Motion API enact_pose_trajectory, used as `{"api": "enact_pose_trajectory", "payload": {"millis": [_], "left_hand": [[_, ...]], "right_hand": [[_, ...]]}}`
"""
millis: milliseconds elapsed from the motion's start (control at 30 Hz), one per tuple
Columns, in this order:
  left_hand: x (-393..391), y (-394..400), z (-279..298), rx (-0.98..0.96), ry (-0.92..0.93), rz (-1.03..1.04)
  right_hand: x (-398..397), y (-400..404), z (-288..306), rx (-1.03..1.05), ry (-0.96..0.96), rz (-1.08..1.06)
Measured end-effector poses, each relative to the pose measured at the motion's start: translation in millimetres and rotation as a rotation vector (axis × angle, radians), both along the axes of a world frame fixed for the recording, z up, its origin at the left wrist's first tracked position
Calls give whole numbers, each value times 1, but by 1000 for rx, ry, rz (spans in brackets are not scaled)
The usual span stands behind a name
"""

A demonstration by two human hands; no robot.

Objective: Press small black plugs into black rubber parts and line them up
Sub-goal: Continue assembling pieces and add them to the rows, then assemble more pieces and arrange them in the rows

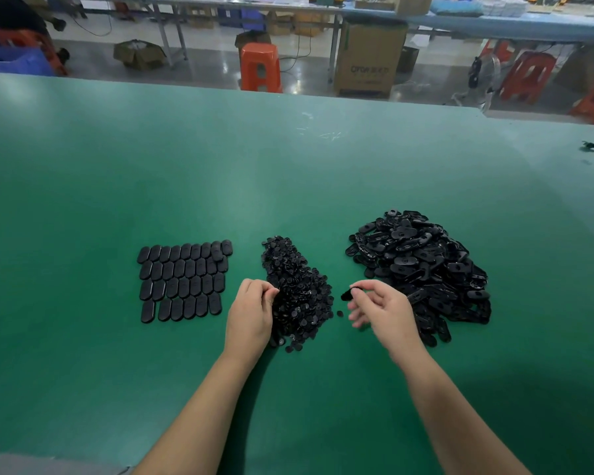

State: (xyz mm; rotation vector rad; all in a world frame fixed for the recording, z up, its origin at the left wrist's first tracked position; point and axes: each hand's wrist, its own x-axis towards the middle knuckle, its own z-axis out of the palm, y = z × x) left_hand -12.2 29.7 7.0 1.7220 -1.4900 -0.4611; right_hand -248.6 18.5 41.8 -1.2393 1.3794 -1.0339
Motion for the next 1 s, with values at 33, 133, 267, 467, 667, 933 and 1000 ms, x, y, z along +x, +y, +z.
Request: {"api": "enact_pose_trajectory", "payload": {"millis": [33, 133, 267, 467, 667, 933, 1000], "left_hand": [[1, 0, 0, 1, 10, -1], [3, 0, 2, -21, 14, 6], [4, 3, 4, -42, -16, 13], [3, 3, 6, -19, -19, 28], [6, 4, 7, -23, 81, 69], [6, 4, 5, -34, 209, 127], [7, 3, 4, -32, 225, 139]], "right_hand": [[4, 1, -4, 2, -58, -21], [15, 6, -18, -13, -117, -53], [21, 11, -33, -60, -77, -120], [23, 14, -38, -84, -61, -119], [22, 13, -39, -68, 3, -117], [21, 13, -39, -71, -40, -133], [20, 13, -39, -66, -42, -126]]}}
